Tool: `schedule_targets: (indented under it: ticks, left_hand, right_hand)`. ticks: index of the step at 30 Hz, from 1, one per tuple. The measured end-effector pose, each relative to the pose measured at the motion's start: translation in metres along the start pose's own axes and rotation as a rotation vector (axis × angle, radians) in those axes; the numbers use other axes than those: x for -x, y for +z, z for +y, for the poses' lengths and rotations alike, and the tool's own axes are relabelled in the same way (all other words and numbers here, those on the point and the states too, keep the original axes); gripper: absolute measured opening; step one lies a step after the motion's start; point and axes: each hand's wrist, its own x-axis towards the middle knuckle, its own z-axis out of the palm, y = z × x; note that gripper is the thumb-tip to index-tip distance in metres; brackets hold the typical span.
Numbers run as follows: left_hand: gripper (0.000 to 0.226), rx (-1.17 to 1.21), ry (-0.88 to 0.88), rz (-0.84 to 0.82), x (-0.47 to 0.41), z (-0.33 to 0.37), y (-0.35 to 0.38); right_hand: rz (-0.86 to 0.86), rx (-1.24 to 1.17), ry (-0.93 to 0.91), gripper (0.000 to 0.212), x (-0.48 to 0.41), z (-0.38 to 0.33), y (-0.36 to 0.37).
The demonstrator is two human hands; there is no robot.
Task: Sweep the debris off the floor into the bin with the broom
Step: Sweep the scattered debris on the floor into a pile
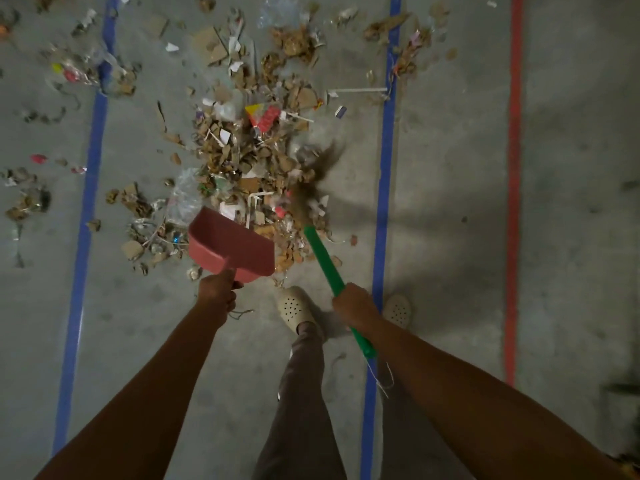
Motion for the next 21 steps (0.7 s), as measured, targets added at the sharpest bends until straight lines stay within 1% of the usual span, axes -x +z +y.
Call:
schedule_targets:
  ticks: [5, 9, 12, 16, 21]
  left_hand:
    - [0.047, 0.025, 0.017, 0.012, 0.004, 0.022, -0.026]
    - [0.047, 0.041, 0.026, 0.015, 0.019, 0.042, -0.033]
    - [0.044, 0.066, 0.062, -0.018, 0.038, 0.06, -0.03]
    - [0.041, 0.071, 0.138, -0.048, 0.064, 0.083, -0.012]
    - [0.037, 0.078, 0.214, -0.056, 0.099, 0.103, 0.03]
  right_hand:
    - [0.152, 0.085, -0.112, 0.029, 0.02, -0.028, -0.007]
    - [0.23, 0.149, -0.131, 0.034, 0.044, -0.02, -0.029]
    - [0.273, 0.186, -0.155, 0.036, 0.069, -0.004, -0.056]
    - [0.286, 0.124, -0.15, 0.033, 0.088, 0.026, -0.092]
    - [0.342, 0.022, -0.172, 0.03, 0.096, 0.065, -0.134]
